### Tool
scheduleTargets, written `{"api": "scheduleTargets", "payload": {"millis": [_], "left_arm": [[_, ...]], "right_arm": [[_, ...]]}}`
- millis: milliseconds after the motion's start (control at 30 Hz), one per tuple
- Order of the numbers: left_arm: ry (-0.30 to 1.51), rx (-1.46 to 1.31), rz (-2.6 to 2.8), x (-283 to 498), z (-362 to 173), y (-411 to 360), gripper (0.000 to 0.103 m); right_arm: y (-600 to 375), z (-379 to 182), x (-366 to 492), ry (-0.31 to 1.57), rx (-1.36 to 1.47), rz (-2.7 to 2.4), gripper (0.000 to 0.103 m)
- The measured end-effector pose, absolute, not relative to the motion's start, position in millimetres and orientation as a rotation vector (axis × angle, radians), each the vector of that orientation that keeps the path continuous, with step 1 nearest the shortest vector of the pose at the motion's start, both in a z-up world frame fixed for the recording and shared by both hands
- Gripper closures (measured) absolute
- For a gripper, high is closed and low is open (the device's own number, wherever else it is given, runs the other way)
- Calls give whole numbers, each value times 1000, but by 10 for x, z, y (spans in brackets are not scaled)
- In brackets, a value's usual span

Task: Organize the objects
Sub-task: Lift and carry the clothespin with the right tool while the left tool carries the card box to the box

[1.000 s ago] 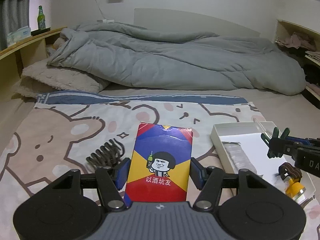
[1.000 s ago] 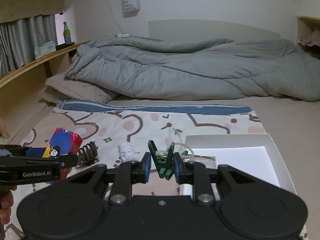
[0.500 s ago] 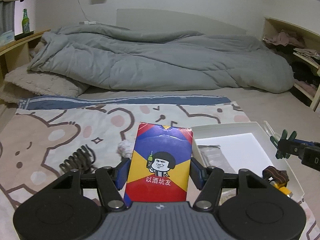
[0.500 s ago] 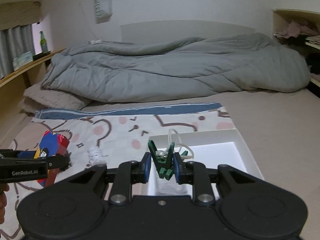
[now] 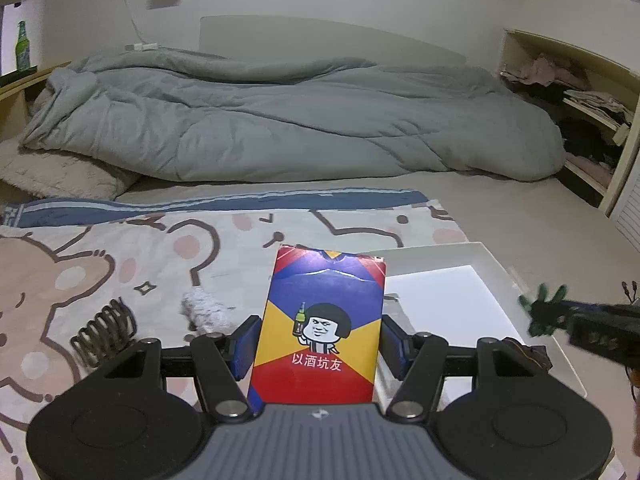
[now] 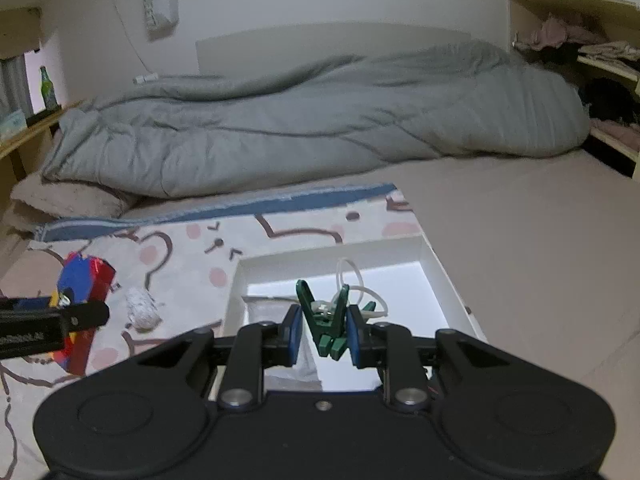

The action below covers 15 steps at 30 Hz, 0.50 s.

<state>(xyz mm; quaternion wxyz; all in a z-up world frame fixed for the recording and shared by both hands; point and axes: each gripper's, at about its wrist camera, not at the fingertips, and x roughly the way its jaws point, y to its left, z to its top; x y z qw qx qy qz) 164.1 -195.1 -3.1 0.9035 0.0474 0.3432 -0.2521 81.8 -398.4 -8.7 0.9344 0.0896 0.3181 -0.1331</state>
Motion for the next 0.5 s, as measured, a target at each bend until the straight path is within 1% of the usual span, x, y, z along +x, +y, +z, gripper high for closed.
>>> {"api": "scheduleTargets", "payload": {"millis": [500], "left_arm": [[683,116,-651,1711,-13,-2400,40]], "right_arm": [[-4100,-686,1157,880,302,-232,79]]}}
